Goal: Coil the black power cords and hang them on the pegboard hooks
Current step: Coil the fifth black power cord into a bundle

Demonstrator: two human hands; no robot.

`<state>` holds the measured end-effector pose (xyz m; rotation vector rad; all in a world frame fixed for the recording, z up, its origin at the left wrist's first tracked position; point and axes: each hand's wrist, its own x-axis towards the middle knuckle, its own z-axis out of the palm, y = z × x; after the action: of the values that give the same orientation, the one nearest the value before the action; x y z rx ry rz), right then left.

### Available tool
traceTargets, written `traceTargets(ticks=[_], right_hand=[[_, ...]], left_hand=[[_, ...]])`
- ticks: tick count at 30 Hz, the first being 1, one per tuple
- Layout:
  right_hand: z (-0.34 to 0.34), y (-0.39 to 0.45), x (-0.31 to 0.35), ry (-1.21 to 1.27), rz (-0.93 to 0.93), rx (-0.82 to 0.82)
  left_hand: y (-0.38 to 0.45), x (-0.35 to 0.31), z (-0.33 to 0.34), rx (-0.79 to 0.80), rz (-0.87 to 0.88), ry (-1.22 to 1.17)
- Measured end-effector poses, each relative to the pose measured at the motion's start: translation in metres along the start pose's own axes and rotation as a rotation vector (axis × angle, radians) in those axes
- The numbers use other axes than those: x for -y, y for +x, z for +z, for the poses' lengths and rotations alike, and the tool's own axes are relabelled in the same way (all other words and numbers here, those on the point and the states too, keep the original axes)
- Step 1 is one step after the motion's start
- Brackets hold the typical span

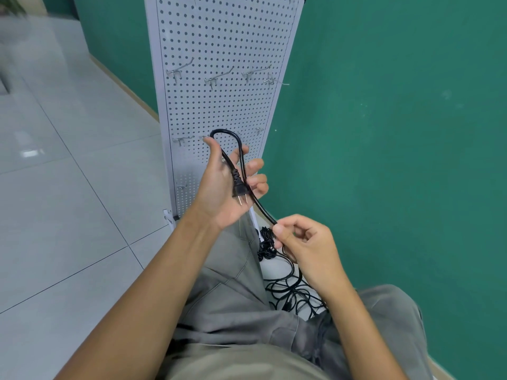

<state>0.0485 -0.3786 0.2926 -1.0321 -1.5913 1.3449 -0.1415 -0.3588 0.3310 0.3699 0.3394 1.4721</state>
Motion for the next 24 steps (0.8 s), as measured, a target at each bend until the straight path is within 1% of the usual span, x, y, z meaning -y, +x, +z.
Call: traceTargets(ticks=[3,7,10,13,15,19,22,24], right_hand=[[0.001,0.002,0.000,-0.029,0.001,-0.016],[0.000,0.002,-0.004,-0.119,0.010,-0.052],[-0.012,-0.002,-0.008,-0.183,0.030,-0.011],[-0.022,-0.004,-0.011,-0.151,0.056,0.017],[-0.026,-0.004,-0.012,-0.122,0.058,0.001],[-0.034,-0.001,-0.002,-0.125,-0.006,-0.036],[-0.038,0.001,0.012,-0.198,-0.058,-0.024],[-0.037,0.006,0.021,-0.255,-0.093,-0.074]], left_hand=[[0.000,-0.002,-0.004,0.037,-0.028,-0.046],[0.004,-0.006,-0.009,-0.013,0.042,-0.040],[0.005,-0.015,-0.017,-0.069,0.113,-0.070],[0.006,-0.021,-0.024,-0.095,0.137,-0.038],[0.007,-0.019,-0.028,-0.130,0.140,0.065],[0.008,-0.011,-0.032,-0.193,0.127,0.408],[0.007,0.004,-0.029,-0.249,0.084,0.666],[0.007,0.019,-0.024,-0.255,0.055,0.827]])
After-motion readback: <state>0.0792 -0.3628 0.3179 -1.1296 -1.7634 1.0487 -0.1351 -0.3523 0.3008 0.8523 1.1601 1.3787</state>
